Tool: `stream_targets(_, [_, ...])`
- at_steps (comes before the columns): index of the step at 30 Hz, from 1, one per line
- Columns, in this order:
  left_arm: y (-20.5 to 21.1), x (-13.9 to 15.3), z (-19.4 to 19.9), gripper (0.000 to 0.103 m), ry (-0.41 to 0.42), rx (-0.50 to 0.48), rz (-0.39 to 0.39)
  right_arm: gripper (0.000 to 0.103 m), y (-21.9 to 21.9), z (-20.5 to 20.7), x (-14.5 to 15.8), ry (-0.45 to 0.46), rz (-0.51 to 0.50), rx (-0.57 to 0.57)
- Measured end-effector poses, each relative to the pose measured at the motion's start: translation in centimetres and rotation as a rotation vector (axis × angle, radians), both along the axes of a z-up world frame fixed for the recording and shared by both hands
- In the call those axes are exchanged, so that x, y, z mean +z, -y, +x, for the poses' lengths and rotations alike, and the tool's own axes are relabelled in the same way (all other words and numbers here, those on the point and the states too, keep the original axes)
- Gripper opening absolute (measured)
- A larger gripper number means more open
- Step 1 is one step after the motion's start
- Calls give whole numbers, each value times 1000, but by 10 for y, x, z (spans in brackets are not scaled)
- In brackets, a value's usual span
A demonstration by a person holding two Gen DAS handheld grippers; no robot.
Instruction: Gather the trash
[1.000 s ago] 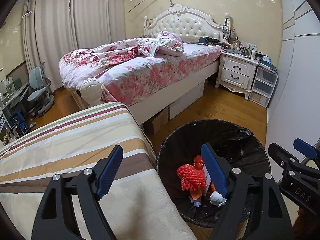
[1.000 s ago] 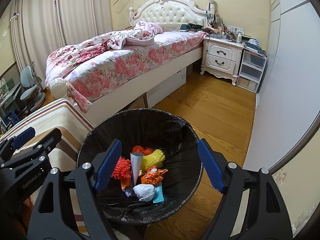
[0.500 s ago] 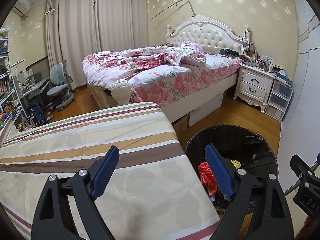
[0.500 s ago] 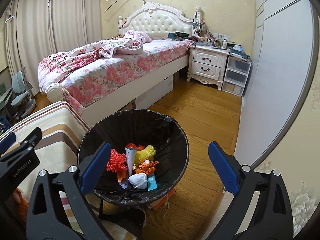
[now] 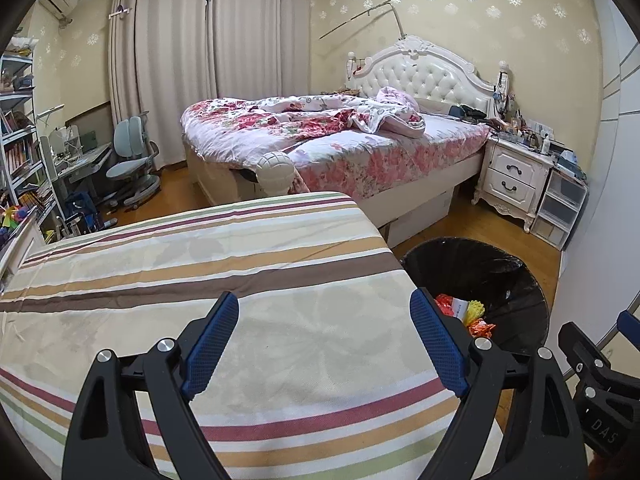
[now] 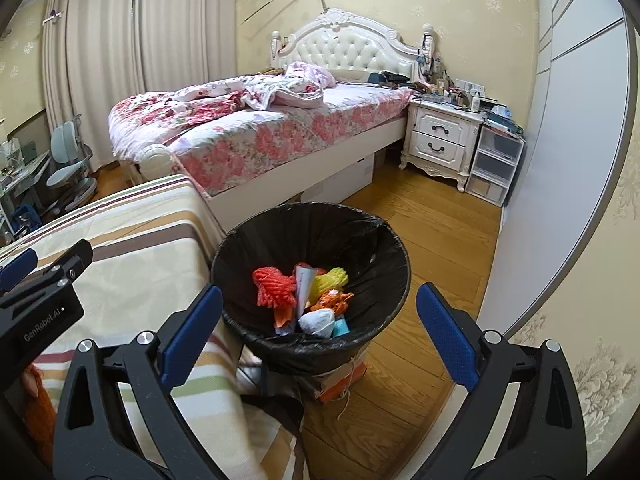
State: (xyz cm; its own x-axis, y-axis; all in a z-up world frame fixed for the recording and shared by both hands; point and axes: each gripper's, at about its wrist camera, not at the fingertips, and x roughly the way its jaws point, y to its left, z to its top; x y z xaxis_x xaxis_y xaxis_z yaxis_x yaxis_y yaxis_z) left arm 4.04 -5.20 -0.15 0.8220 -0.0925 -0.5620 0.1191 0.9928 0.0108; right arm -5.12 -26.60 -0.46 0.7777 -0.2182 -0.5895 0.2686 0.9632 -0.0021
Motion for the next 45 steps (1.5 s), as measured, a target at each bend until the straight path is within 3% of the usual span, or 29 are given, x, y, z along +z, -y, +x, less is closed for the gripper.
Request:
stream_targets(15, [-20,4,-32,85,-10,-10,-4,95,-23,-31,8,5,41,43])
stream_targets(45, [-28,-3,-37,85,-28,-6,-6,95,-36,-33,13,11,36,60])
